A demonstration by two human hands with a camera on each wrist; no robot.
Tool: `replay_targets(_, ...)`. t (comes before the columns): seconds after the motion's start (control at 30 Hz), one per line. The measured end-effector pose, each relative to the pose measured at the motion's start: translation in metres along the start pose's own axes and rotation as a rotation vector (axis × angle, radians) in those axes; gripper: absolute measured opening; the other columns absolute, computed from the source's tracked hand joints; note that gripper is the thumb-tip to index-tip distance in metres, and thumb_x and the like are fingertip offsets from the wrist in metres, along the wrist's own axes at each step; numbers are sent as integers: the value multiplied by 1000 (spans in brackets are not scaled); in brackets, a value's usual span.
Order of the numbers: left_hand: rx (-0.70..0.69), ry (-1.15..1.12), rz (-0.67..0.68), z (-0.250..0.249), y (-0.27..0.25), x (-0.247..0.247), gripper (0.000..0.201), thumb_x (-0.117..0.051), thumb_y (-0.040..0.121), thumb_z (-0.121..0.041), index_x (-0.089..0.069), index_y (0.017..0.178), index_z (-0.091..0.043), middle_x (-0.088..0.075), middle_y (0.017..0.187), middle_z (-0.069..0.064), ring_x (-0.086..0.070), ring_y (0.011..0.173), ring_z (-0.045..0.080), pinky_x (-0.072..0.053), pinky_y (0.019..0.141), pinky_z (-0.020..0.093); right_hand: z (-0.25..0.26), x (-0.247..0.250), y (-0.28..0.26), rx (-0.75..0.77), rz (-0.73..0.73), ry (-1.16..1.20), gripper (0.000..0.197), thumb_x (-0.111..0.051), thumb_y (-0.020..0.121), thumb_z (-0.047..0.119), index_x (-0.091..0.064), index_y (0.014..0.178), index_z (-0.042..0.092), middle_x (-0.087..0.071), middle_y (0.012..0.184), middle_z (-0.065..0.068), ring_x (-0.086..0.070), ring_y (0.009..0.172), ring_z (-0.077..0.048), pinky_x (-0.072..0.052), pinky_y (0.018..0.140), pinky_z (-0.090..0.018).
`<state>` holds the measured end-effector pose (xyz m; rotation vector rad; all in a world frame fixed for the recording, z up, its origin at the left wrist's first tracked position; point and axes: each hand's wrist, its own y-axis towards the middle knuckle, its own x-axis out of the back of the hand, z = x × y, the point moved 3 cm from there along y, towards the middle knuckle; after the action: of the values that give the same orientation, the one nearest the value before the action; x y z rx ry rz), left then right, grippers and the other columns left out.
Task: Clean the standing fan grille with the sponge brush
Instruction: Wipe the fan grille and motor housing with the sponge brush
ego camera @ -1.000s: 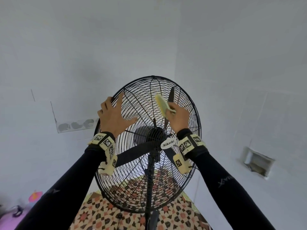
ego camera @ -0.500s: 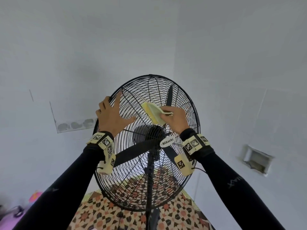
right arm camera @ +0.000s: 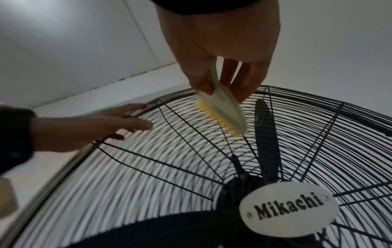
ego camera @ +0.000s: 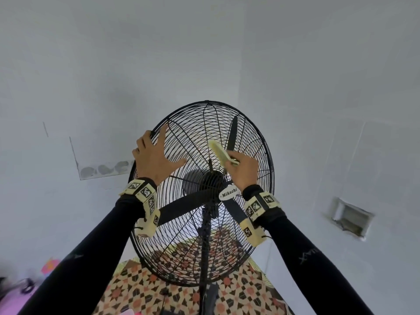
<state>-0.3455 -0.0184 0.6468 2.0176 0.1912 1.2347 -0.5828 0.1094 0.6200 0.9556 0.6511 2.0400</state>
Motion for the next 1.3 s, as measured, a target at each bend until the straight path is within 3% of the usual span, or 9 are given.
replay_targets(0.1,7,6,3,3,1,0,119,-60,74,-87,-8,164,-30,-24,160,26,-27,143,45,-32,111,64,1,5,0,-11,139,151,34,-73,89,13,-72,122,9,-74,115,-3,-68,93,-10,-59,83,-21)
replay_targets(0.27,-14,13,-3,-1,-1,-1,118,-60,75,-87,-8,164,-30,-24,160,27,-28,142,47,-33,110,64,-2,3,-11,-85,-98,7,35,-72,93,21,-70,127,12,-75,113,-6,-66,80,-9,-43,60,-2)
replay_targets(0.4,5,-2,-14,4,2,-2,119,-62,73,-86,-10,164,-30,-25,159,27,-29,141,47,-33,109,65,5,-7,-26,33,105,122,34,-75,90,16,-71,124,8,-74,115,-5,-68,89,-10,-60,75,-20)
replay_targets(0.53,-18,-6,-19,2,-1,-3,118,-63,73,-87,-9,163,-32,-26,159,26,-29,141,46,-33,109,65,-12,4,-26,-105,-181,81,32,-70,94,18,-70,125,8,-73,110,-3,-65,84,-10,-58,69,-17)
replay_targets(0.7,2,-14,-14,6,2,-3,119,-62,72,-88,-9,163,-32,-25,159,26,-28,142,46,-33,110,65,-22,-6,-33,-71,38,94,35,-74,91,20,-71,124,12,-74,113,-3,-67,84,-8,-57,73,-18)
replay_targets(0.77,-7,-15,-20,6,1,-4,119,-61,72,-88,-10,163,-32,-26,159,26,-29,141,46,-34,109,66,-32,3,-30,-113,-69,133,33,-73,92,18,-71,123,12,-75,114,-5,-68,90,-12,-61,80,-30)
replay_targets(0.93,-18,-18,-28,2,1,-3,118,-64,72,-86,-10,163,-31,-27,158,27,-31,140,47,-34,108,66,-38,-5,-44,-52,1,25,31,-76,91,22,-73,121,15,-75,107,-1,-65,76,-3,-51,65,-6)
replay_targets(1.13,-26,-12,-50,2,-3,-2,118,-64,73,-86,-13,163,-29,-30,156,28,-33,138,47,-36,106,64,-43,-1,-51,-96,-142,-21,29,-73,93,19,-73,121,11,-75,99,-7,-68,76,-19,-59,65,-31)
replay_targets(1.3,-7,-13,-40,6,0,-2,119,-64,72,-86,-12,163,-30,-28,157,27,-32,140,47,-36,107,65,-38,-7,-66,30,-65,37,29,-76,90,22,-75,115,9,-75,94,-6,-67,71,-16,-54,59,-22)
